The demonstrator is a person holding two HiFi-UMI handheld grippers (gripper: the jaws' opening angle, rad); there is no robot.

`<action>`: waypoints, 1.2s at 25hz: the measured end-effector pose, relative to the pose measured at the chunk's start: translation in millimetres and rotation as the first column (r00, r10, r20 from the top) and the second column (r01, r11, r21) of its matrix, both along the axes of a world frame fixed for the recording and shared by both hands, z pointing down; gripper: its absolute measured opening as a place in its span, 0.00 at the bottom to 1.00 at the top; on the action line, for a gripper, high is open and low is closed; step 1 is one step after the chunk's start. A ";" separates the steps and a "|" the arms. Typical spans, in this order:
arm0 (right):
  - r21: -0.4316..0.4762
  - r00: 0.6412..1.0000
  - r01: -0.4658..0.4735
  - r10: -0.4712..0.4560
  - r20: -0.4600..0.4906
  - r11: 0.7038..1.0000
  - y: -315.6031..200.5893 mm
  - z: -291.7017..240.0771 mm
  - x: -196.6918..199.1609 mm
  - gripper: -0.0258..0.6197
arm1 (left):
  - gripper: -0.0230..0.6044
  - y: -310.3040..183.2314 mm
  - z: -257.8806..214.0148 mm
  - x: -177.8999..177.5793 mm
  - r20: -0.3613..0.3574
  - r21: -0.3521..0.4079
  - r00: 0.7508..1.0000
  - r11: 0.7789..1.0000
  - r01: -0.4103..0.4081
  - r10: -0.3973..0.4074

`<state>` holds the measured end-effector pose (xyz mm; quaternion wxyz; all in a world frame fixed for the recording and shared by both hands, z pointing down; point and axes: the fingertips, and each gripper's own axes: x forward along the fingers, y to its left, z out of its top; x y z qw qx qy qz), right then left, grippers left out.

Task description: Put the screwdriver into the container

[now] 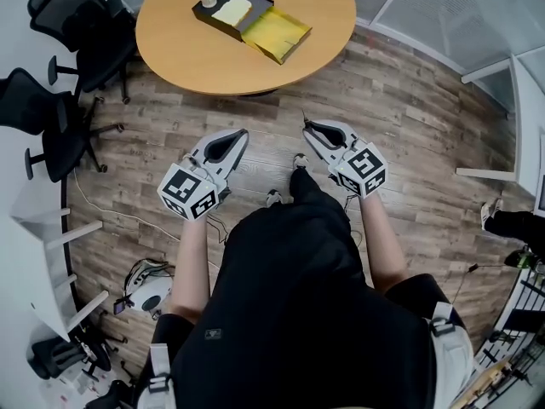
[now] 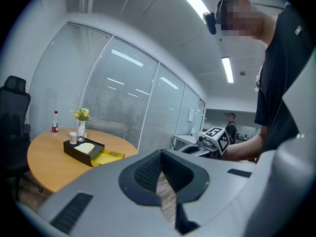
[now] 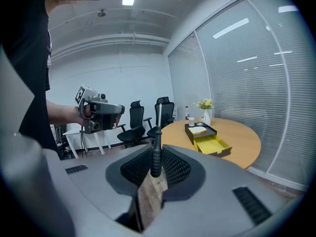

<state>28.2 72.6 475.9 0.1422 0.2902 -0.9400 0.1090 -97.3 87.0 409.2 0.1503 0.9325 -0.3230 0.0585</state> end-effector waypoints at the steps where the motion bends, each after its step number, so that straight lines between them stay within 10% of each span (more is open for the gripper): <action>1: 0.000 1.000 0.007 -0.007 0.000 1.000 -4.3 0.3 1.2 0.13 | 0.04 -3.9 0.4 1.7 0.002 -0.001 1.000 1.000 0.005 -0.005; 30: -0.047 0.973 0.231 -0.230 0.030 0.972 -136.4 28.4 36.3 0.13 | 0.04 -102.5 13.1 46.4 0.067 -0.050 0.976 0.976 0.213 -0.209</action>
